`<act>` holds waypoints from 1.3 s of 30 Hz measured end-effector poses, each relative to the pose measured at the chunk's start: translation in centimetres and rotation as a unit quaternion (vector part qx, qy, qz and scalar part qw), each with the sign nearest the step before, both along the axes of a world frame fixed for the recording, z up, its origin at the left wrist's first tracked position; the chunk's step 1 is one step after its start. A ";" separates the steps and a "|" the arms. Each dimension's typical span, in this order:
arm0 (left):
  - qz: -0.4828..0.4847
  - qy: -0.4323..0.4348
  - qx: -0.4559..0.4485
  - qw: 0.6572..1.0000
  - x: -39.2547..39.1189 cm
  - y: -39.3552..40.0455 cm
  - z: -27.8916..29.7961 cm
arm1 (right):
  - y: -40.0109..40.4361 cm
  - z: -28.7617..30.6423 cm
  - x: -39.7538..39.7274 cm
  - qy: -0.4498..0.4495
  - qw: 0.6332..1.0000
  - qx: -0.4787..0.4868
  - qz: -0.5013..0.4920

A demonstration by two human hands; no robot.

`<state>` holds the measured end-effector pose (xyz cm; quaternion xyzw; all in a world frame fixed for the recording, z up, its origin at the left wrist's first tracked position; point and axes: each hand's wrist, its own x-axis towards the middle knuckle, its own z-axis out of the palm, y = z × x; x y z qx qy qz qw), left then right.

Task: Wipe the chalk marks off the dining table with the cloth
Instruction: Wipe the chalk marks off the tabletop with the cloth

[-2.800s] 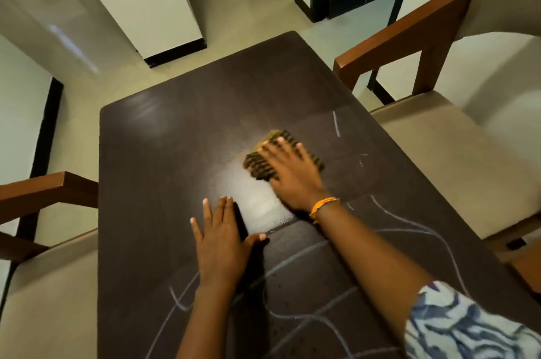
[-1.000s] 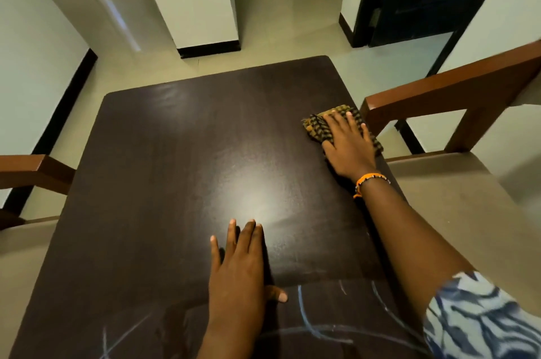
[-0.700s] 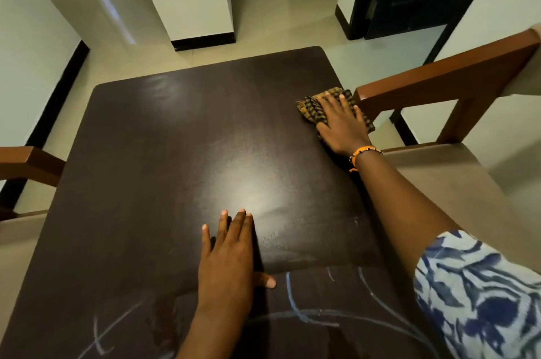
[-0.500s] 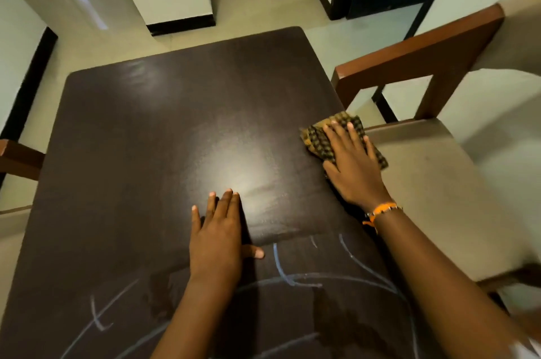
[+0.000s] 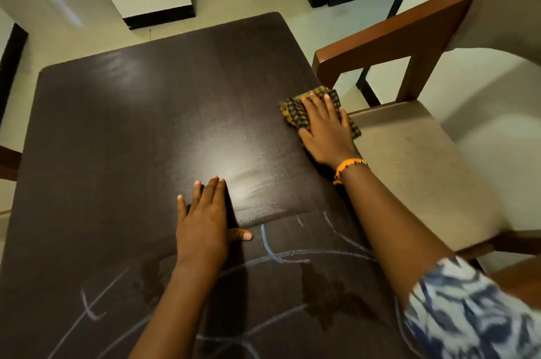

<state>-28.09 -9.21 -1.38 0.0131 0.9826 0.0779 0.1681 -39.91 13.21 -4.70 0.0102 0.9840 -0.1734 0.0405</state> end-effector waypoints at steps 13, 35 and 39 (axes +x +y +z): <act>-0.016 0.048 0.058 0.997 3.5 -2.0 -0.8 | -2.8 -0.7 10.5 0.014 0.995 0.024 -0.091; 0.003 0.014 0.019 1.000 7.3 -6.3 -0.2 | 1.5 -0.4 12.0 0.017 0.993 -0.002 -0.115; 0.001 0.018 0.022 1.000 7.3 -6.2 -0.4 | -4.1 -0.3 13.4 0.018 0.992 0.010 -0.122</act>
